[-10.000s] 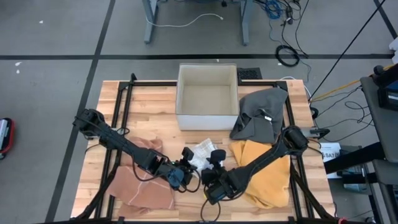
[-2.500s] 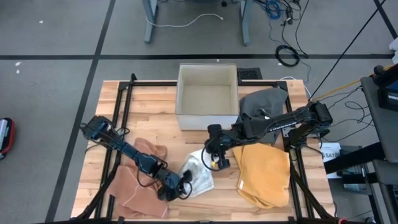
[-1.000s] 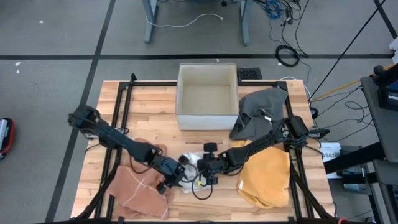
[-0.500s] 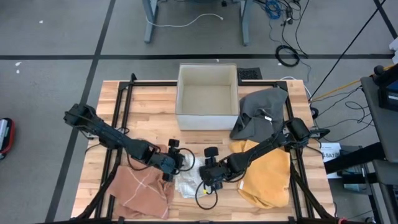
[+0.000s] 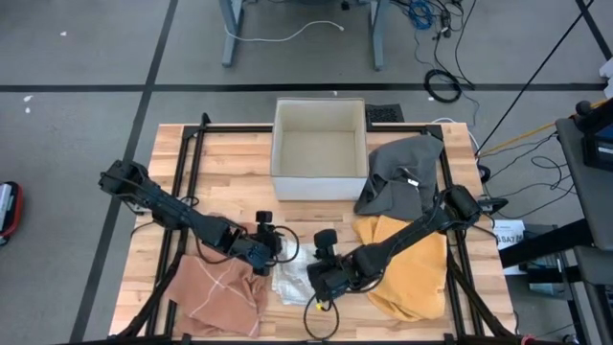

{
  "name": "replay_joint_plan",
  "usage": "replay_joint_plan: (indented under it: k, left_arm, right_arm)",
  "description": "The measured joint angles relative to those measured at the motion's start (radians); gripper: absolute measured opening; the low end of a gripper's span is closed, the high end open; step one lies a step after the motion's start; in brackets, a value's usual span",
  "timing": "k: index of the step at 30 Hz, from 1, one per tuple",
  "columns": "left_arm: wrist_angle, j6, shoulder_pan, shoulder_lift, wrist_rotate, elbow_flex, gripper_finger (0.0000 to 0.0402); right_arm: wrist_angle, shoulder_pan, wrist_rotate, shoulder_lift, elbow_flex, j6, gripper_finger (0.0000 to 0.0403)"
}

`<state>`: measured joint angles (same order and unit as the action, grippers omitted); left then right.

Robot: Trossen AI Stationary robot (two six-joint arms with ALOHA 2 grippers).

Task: Fold towel
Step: Fold the white patterned towel

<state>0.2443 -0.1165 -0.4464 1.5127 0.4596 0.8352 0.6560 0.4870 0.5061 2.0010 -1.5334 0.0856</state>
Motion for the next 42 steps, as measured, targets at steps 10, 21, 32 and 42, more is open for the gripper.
replay_joint_plan:
  k: [10, 21, 32, 42]
  left_arm:
    - [0.024, -0.142, -0.059, 0.0, 0.025, 0.0, 0.0179]
    - [0.014, -0.286, -0.131, -0.005, 0.038, 0.0, 0.0179]
    - [-0.11, -0.561, -0.255, -0.002, 0.038, 0.0, 0.0179]
    - [-0.438, -0.685, -0.267, 0.207, 0.073, 0.0, 0.0179]
  right_arm:
    - [0.101, 0.079, 0.046, -0.002, -0.049, 0.087, 0.013]
    - [0.103, 0.16, 0.0, -0.002, -0.041, 0.2, 0.013]
    - [0.132, 0.264, 0.066, -0.002, -0.041, 0.304, 0.013]
    - [-0.04, 0.291, 0.078, 0.112, -0.04, 0.248, 0.013]
